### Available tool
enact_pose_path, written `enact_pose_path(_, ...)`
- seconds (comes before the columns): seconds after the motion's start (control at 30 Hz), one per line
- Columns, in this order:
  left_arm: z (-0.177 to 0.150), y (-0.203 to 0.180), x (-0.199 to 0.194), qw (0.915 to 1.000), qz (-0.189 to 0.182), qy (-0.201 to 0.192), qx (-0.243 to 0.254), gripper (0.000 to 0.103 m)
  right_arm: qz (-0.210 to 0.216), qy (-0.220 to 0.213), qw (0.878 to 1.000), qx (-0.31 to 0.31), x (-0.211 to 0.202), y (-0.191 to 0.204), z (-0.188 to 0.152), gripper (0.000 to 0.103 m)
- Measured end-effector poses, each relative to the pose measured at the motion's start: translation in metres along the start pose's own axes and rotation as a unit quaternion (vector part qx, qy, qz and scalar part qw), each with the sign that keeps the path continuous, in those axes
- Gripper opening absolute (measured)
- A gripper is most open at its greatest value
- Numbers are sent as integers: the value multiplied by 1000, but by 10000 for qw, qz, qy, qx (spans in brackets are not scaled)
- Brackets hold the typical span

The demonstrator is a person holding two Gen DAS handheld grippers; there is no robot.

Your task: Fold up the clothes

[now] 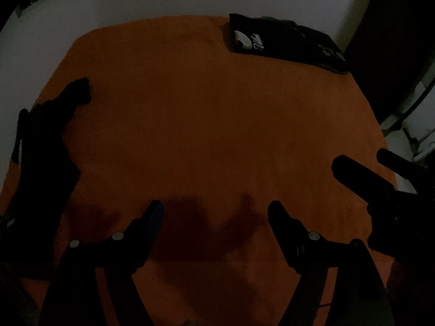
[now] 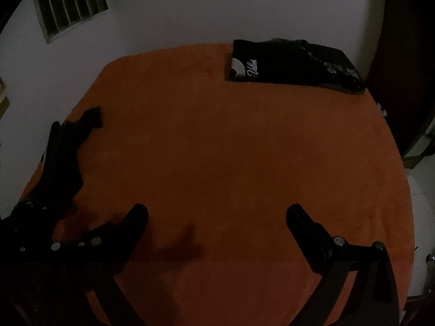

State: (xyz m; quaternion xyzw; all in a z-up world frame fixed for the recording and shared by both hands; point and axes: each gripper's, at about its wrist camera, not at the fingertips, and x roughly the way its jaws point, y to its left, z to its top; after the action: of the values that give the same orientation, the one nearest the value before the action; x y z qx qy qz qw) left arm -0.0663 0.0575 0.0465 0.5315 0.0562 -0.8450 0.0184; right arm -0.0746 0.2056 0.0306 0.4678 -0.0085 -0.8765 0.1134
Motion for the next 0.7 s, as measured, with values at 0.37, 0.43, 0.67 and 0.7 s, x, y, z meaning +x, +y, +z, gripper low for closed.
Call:
enact_pose_path(0.37, -3, 15, -2, 9996, 82, -175, -183, 79, 126, 6, 9999, 22, -1, 1, -1, 102)
enact_pose_path(0.43, -6, 16, -2, 9996, 130, -184, -140, 79, 102, 45, 9999, -21, 0, 4, -3, 102)
enact_pose_path(0.67, -6, 23, -8, 9994, 49, -230, -265, 79, 105, 141, 9998, 34, 5, 5, -9, 102)
enact_pose_path(0.7, -6, 22, -9, 9993, 39, -256, -255, 79, 130, 157, 9998, 45, 6, 6, -10, 102)
